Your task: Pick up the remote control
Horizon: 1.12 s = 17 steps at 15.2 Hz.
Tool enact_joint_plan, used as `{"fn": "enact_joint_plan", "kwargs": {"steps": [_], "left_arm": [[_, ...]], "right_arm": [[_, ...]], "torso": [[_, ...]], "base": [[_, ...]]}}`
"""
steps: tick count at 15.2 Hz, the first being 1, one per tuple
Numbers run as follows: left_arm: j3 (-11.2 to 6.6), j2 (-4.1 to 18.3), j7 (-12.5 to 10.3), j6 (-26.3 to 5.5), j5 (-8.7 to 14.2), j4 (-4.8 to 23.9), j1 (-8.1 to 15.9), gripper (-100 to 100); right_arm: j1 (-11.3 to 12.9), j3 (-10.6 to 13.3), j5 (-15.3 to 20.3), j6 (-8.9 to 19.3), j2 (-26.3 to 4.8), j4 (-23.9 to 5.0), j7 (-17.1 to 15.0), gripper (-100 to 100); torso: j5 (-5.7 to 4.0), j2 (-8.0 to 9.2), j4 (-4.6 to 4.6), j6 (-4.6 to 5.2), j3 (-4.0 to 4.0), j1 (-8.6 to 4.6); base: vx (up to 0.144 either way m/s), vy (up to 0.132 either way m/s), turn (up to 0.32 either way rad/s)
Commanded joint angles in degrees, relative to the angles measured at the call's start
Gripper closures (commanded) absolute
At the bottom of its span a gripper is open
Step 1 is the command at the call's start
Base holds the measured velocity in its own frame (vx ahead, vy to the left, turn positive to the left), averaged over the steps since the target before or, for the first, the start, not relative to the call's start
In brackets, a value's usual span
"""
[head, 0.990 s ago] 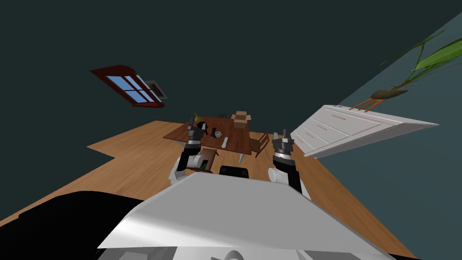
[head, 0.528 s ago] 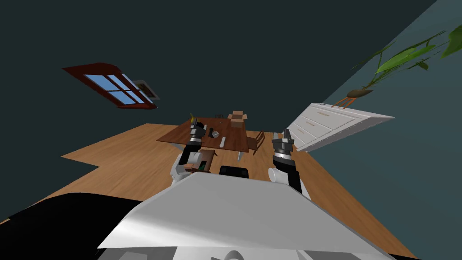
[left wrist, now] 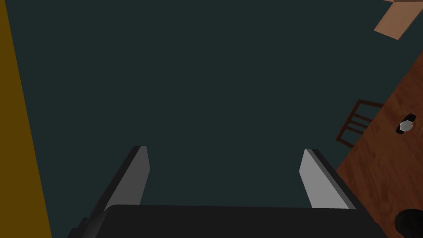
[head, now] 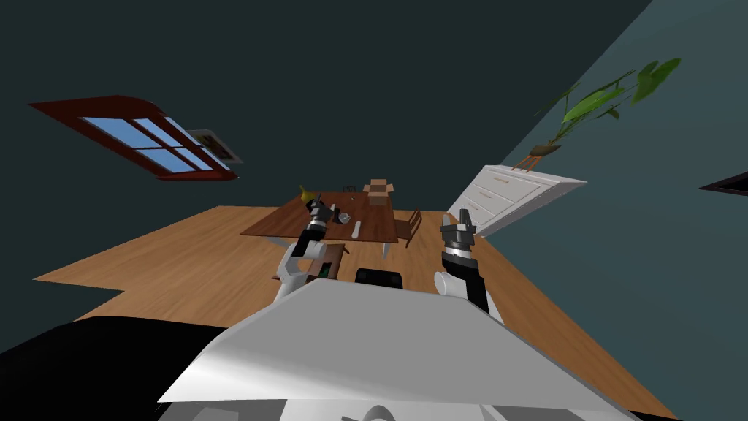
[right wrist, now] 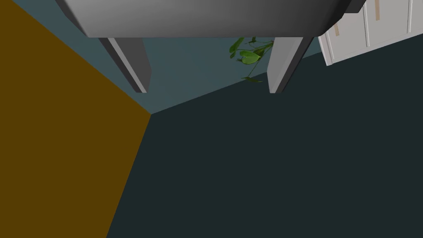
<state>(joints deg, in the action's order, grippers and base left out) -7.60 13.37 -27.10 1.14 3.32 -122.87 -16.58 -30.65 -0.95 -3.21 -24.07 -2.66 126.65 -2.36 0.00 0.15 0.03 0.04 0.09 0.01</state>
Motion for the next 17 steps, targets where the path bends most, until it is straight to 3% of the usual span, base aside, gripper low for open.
{"fn": "enact_joint_plan", "kwargs": {"steps": [1, 2, 3, 6, 7, 9, 10, 12, 13, 16, 17], "left_arm": [[-0.77, 0.49, -2.42, -2.86, -0.04, 2.01, 1.33, -100], [-0.77, 0.49, -2.42, -3.15, -0.04, 2.01, 1.33, -100], [-1.93, 1.22, -4.77, -4.85, 0.01, 4.22, 3.04, -100], [-1.93, 1.22, -5.30, -6.70, 0.01, 4.22, 3.04, -100], [-3.11, 1.93, -8.03, -8.69, 0.10, 6.53, 4.74, -100], [-3.11, 1.93, -8.22, -10.32, 0.10, 6.53, 4.74, -100], [-4.32, 2.63, -10.57, -11.80, 0.25, 8.90, 6.41, -100], [-4.32, 2.63, -11.18, -13.98, 0.25, 8.96, 6.41, -100], [-5.53, 3.32, -13.46, -15.31, 0.45, 11.29, 8.06, -100], [-5.53, 3.32, -14.15, -17.67, 0.45, 11.49, 8.06, -100], [-6.76, 4.01, -16.76, -19.79, 0.70, 14.10, 9.66, -100]], "right_arm": [[0.00, 0.00, 0.00, 0.00, 0.00, 0.00, 0.00, 0], [0.00, 0.00, 0.00, 0.00, 0.00, 0.00, 0.00, 0], [-0.01, 0.00, 0.00, 0.00, 0.00, 0.00, 0.00, 0], [-0.01, -0.01, 0.00, 0.00, 0.00, 0.00, 0.00, 0], [-0.01, -0.01, 0.00, 0.00, 0.00, 0.00, 0.00, 0], [0.00, 0.00, 0.00, 0.00, 0.00, 0.00, 0.00, 0], [-0.01, -0.01, 0.00, 0.00, 0.00, 0.00, 0.00, 0], [0.00, 0.00, 0.00, 0.00, 0.00, 0.00, 0.00, 0], [-0.01, -0.01, 0.00, 0.00, 0.00, 0.00, 0.00, 0], [-0.01, -0.01, 0.00, 0.00, 0.00, 0.00, 0.00, 0], [-0.02, -0.01, 0.00, 0.00, 0.00, 0.00, 0.00, 0]], "torso": [[0.00, 0.00, 0.00, 0.00, 0.00, 0.00], [0.00, 0.00, 0.00, 0.01, 0.00, -0.01], [0.00, -0.01, 0.00, -0.03, 0.00, 0.01], [0.01, -0.02, 0.00, -0.04, -0.01, 0.02], [0.01, -0.05, -0.01, -0.05, -0.02, 0.02], [0.00, -0.04, -0.01, -0.01, -0.02, -0.01], [0.00, -0.04, -0.01, -0.03, -0.02, 0.01], [0.00, -0.02, -0.01, 0.00, -0.01, -0.01], [0.00, -0.03, -0.01, -0.04, -0.01, 0.01], [0.00, -0.05, -0.01, -0.04, -0.03, 0.02], [0.01, -0.08, -0.01, -0.06, -0.04, 0.04]], "base": [[-0.043, -0.013, -0.243], [-0.033, -0.004, -0.122], [-0.037, -0.009, -0.212], [-0.027, -0.006, -0.094], [-0.024, -0.019, -0.179], [-0.029, -0.009, -0.164], [-0.034, -0.015, -0.214], [-0.034, -0.011, -0.166], [-0.025, -0.014, -0.181], [-0.020, -0.007, -0.109], [-0.018, -0.010, -0.170]]}}
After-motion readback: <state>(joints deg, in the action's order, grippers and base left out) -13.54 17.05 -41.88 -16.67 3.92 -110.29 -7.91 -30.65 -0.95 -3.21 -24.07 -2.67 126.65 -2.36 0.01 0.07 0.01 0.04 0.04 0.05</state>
